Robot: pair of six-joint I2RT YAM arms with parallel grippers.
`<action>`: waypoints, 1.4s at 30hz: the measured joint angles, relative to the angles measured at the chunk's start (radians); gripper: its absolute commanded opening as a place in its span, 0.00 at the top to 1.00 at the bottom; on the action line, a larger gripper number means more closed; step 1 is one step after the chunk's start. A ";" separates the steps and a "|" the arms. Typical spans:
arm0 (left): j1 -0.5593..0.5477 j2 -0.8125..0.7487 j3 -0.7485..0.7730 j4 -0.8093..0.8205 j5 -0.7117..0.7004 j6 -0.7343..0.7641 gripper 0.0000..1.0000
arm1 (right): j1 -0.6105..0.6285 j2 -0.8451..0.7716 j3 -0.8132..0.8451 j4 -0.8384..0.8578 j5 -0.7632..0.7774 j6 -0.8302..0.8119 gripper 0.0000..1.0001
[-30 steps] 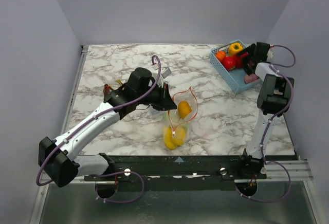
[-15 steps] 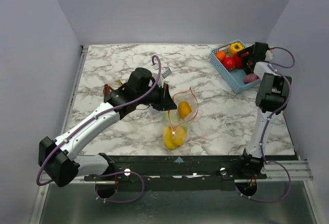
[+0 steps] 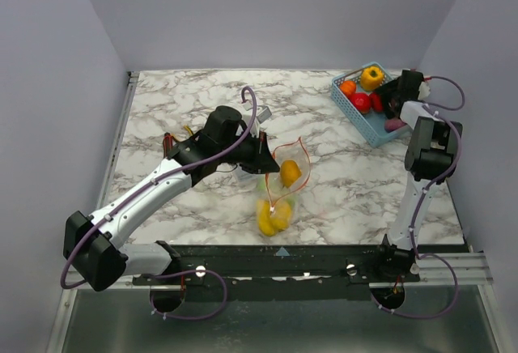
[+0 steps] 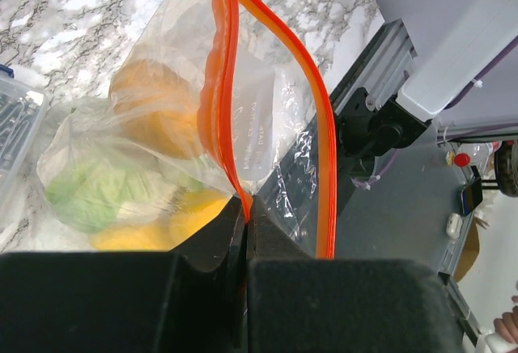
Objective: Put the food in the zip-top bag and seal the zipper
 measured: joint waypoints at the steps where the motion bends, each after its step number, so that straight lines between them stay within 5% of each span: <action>1: 0.000 0.003 0.000 0.002 0.000 0.000 1.00 | 0.000 -0.022 -0.016 -0.004 0.000 -0.006 0.54; 4: 0.000 0.014 0.000 0.006 0.001 0.000 1.00 | 0.000 -0.099 -0.044 -0.015 0.000 -0.028 0.57; 10: 0.000 0.025 0.000 0.008 0.004 0.000 1.00 | 0.000 -0.335 -0.137 -0.038 0.027 -0.072 0.77; 18: 0.000 0.025 0.000 0.008 0.005 0.003 1.00 | 0.025 -0.658 -0.477 -0.033 -0.057 -0.144 0.82; 27: 0.000 0.025 0.000 0.008 0.008 0.008 1.00 | 0.332 -0.998 -0.777 -0.095 -0.158 -0.189 0.87; 31: 0.000 0.025 0.000 0.008 0.008 0.010 1.00 | 0.452 -1.118 -0.800 -0.165 -0.167 -0.188 0.87; 42: 0.000 0.019 0.000 0.015 0.019 0.013 1.00 | 0.534 -1.304 -0.671 -0.322 -0.220 -0.189 0.85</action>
